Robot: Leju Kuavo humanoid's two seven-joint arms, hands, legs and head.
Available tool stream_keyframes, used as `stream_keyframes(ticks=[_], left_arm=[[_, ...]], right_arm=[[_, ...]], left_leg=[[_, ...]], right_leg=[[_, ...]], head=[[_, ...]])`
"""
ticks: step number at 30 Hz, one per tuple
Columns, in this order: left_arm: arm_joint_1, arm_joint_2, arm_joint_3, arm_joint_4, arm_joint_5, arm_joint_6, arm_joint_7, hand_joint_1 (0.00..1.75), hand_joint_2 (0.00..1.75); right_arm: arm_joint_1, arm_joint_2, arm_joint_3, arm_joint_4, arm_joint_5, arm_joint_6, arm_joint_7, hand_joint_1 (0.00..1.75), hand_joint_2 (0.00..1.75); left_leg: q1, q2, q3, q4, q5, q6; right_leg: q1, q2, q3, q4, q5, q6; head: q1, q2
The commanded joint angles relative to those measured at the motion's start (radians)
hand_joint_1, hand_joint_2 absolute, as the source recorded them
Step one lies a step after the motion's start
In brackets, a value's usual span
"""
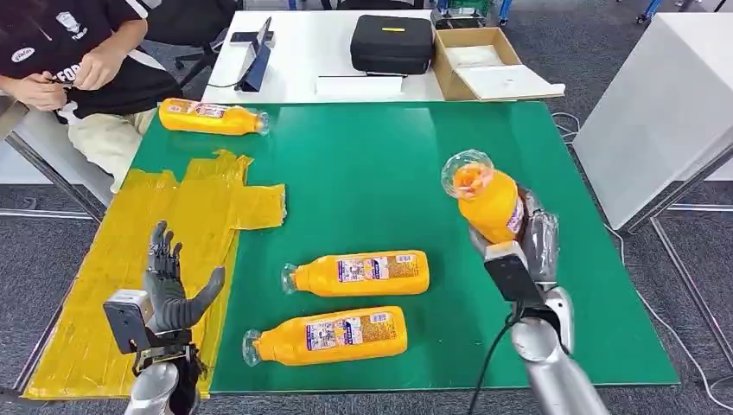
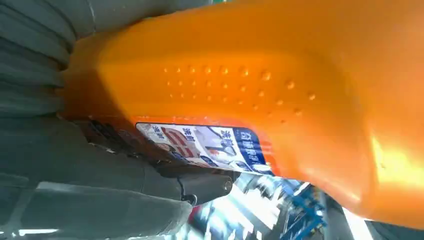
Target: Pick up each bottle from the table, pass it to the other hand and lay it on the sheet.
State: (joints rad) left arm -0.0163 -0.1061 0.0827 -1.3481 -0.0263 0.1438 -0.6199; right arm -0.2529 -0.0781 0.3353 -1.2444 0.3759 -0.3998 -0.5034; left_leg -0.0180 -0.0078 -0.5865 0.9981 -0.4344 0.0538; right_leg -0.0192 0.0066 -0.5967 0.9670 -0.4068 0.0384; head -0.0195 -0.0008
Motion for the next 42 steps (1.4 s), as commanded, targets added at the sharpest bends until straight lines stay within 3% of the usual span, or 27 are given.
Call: stream_keyframes(ticks=[1, 7, 16, 22, 31, 42], left_arm=[[-0.086, -0.008, -0.124, 0.083, -0.004, -0.023, 0.013, 0.0, 1.75], [-0.092, 0.0, -0.153, 0.08, -0.004, -0.027, 0.021, 0.0, 1.75], [-0.135, -0.025, -0.258, 0.065, -0.02, -0.062, 0.062, 0.0, 1.75], [-0.14, -0.025, -0.262, 0.07, -0.02, -0.063, 0.064, 0.0, 1.75], [-0.191, -0.03, -0.321, 0.125, -0.006, -0.077, 0.07, 0.0, 1.75], [-0.24, -0.038, -0.349, 0.16, 0.009, -0.082, 0.09, 0.0, 1.75]], right_arm=[[-0.043, 0.182, 0.109, 0.178, -0.149, 0.031, -0.107, 1.75, 1.75], [-0.056, 0.199, 0.121, 0.218, -0.169, 0.062, -0.12, 1.75, 1.75], [-0.094, 0.302, 0.177, 0.358, -0.116, 0.111, -0.09, 1.75, 1.75], [-0.096, 0.303, 0.176, 0.357, -0.112, 0.113, -0.086, 1.75, 1.75], [-0.09, 0.321, 0.234, 0.396, 0.063, 0.082, 0.0, 1.75, 1.75], [-0.13, 0.353, 0.27, 0.466, 0.141, 0.056, 0.033, 1.75, 1.75]], left_leg=[[0.002, 0.002, 0.004, -0.001, -0.001, -0.005], [0.002, 0.002, 0.004, -0.001, -0.001, -0.004], [0.001, 0.001, 0.002, 0.0, 0.0, -0.004], [0.001, 0.001, 0.001, 0.0, 0.0, -0.003], [0.001, -0.001, 0.003, 0.0, 0.0, -0.004], [0.001, 0.0, 0.001, 0.0, 0.001, -0.003]], right_leg=[[0.002, 0.001, 0.004, -0.002, 0.0, -0.003], [0.002, 0.001, 0.004, -0.001, 0.0, -0.002], [0.001, 0.0, 0.002, -0.001, 0.0, -0.002], [0.001, 0.0, 0.002, -0.001, 0.0, -0.002], [0.001, -0.002, 0.004, -0.001, -0.001, -0.002], [0.001, -0.001, 0.002, 0.0, 0.0, -0.002]], head=[[0.0, 0.0], [0.0, 0.0], [0.0, 0.0], [0.0, 0.0], [0.0, 0.0], [0.0, 0.0]])
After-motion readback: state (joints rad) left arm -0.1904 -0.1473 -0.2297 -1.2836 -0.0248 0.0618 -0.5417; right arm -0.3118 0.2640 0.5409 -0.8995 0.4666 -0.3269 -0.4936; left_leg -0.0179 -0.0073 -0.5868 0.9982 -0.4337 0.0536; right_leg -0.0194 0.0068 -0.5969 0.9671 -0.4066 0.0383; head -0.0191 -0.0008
